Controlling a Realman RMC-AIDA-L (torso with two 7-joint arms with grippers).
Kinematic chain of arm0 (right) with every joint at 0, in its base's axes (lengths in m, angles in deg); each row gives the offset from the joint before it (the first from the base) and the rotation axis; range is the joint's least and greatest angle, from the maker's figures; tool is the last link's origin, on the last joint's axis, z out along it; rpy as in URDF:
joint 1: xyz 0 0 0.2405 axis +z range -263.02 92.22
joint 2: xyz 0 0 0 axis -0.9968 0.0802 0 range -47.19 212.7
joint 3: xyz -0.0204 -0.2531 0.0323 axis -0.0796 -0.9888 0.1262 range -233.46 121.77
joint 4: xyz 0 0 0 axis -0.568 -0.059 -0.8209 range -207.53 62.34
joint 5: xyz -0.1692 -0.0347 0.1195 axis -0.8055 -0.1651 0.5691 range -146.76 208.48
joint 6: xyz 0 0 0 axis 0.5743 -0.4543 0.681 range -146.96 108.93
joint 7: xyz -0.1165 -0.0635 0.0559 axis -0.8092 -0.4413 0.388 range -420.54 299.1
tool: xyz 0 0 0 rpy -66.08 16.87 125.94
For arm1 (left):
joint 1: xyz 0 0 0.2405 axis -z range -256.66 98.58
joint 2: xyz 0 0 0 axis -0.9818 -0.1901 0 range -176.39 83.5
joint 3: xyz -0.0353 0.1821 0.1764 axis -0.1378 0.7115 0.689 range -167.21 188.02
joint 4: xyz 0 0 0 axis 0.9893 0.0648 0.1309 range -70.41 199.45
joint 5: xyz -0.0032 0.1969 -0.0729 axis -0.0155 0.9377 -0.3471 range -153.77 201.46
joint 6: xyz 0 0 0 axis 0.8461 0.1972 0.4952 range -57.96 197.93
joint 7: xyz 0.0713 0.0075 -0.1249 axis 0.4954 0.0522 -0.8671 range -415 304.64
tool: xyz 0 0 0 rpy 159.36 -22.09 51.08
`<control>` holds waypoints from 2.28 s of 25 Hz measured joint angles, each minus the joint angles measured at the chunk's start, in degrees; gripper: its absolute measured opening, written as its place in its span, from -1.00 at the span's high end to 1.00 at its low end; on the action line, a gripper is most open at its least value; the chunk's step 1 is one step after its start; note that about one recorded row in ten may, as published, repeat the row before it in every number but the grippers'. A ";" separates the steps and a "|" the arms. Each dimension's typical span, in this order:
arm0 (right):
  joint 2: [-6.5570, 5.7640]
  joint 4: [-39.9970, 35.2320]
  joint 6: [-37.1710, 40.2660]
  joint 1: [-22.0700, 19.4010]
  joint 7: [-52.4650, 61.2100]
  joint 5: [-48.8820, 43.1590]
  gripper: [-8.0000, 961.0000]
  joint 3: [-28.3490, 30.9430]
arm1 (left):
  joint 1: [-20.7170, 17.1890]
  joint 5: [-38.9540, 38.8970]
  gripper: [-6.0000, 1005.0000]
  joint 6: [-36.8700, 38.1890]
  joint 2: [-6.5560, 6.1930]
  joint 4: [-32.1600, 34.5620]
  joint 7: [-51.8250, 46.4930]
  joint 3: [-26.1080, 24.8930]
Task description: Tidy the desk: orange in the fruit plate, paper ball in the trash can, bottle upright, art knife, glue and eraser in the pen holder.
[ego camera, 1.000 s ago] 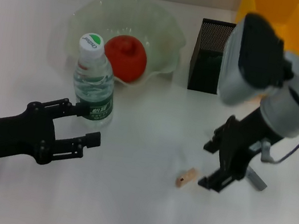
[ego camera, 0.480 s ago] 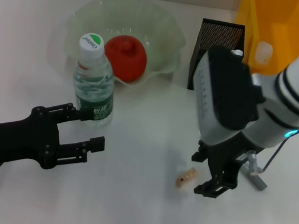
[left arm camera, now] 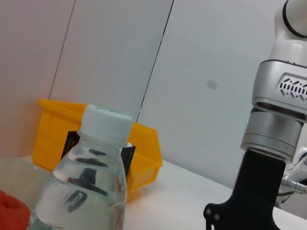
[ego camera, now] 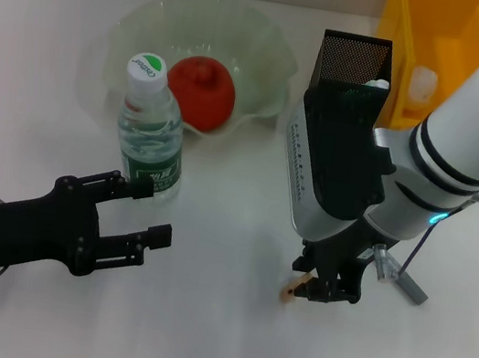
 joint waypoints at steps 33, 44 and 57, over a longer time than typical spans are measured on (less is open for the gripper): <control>0.00 2.86 -1.70 1.85 0.06 0.56 0.74 0.85 | 0.67 0.04 -0.51 -2.33 -0.30 0.07 0.03 -0.33; -0.45 -3.58 2.11 -1.00 -0.34 0.06 0.75 12.87 | 0.29 -0.29 -0.51 -1.84 -0.31 0.11 0.03 -0.33; -2.13 -7.02 -2.45 3.35 12.78 -1.73 0.76 44.96 | 0.23 -0.08 -0.51 -1.19 -0.14 0.20 -0.55 -0.33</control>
